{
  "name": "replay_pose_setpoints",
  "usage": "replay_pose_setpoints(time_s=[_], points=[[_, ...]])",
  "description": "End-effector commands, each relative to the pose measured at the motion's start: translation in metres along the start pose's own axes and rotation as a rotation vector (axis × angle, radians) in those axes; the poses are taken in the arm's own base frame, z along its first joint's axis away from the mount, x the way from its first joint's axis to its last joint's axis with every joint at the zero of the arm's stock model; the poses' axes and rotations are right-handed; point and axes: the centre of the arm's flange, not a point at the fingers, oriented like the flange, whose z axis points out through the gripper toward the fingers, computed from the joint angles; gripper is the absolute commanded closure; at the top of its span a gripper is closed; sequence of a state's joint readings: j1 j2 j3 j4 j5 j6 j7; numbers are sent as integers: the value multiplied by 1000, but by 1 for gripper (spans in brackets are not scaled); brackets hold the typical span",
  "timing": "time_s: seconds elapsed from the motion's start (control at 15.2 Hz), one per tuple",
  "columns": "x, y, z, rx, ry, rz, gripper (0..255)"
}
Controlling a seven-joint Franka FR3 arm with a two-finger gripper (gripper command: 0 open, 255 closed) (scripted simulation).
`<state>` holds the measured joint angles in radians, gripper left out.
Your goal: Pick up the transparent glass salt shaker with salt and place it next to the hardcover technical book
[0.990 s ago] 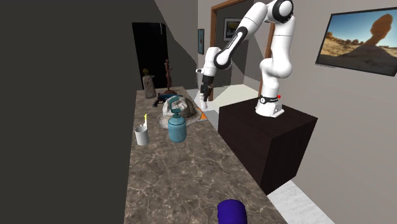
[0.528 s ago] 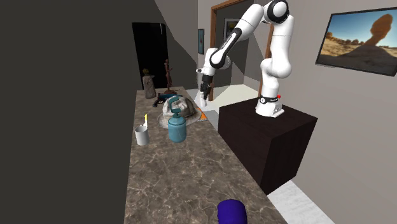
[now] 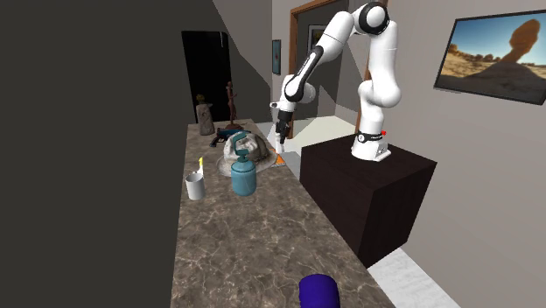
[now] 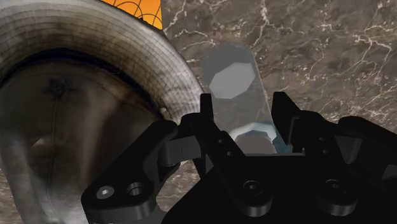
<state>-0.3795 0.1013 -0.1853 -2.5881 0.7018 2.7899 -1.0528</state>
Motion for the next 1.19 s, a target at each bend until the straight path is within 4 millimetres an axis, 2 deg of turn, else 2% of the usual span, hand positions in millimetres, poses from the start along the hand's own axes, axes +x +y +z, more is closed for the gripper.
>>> replay_pose_setpoints(time_s=[0.0,1.12], points=[[-2,1,10,0,0,0,255],[-23,12,97,0,0,0,255]])
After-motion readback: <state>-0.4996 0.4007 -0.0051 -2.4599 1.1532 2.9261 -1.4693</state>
